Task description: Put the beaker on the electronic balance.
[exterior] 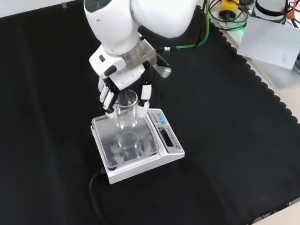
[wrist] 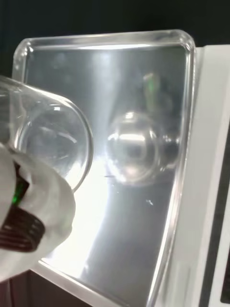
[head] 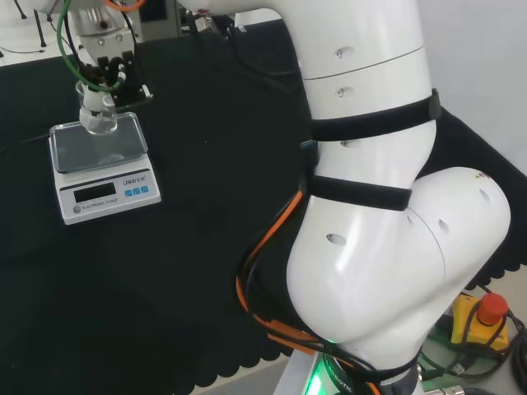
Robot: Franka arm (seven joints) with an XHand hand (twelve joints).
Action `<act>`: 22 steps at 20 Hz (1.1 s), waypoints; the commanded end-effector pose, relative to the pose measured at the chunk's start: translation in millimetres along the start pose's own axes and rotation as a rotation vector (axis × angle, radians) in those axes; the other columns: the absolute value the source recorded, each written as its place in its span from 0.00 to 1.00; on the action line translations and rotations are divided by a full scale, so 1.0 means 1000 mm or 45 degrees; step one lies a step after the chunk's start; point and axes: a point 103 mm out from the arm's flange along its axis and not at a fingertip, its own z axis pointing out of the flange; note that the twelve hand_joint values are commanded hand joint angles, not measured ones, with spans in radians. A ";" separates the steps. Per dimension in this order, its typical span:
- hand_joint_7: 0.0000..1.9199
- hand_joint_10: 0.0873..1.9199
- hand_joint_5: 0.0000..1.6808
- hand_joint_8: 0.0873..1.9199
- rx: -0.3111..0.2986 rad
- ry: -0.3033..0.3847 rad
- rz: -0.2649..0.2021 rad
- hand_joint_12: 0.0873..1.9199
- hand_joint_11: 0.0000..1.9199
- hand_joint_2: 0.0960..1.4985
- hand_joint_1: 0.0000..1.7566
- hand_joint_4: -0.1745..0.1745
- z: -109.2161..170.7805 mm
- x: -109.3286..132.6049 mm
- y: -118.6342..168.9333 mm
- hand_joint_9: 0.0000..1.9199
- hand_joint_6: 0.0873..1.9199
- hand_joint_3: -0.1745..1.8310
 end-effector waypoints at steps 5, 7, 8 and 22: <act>0.48 0.17 0.66 0.46 0.067 -0.037 0.002 0.54 0.49 0.53 0.62 0.92 0.034 0.040 0.024 0.65 0.41 0.28; 0.48 0.17 0.67 0.46 0.079 -0.029 -0.001 0.54 0.49 0.53 0.62 0.92 0.038 0.039 0.025 0.65 0.41 0.28; 0.48 0.17 0.67 0.46 0.082 -0.029 -0.002 0.54 0.49 0.53 0.62 0.92 0.038 0.041 0.027 0.65 0.41 0.28; 0.02 0.42 0.01 0.35 0.083 0.088 -0.101 0.79 0.05 0.28 0.44 0.61 0.012 0.023 0.012 0.16 0.01 0.27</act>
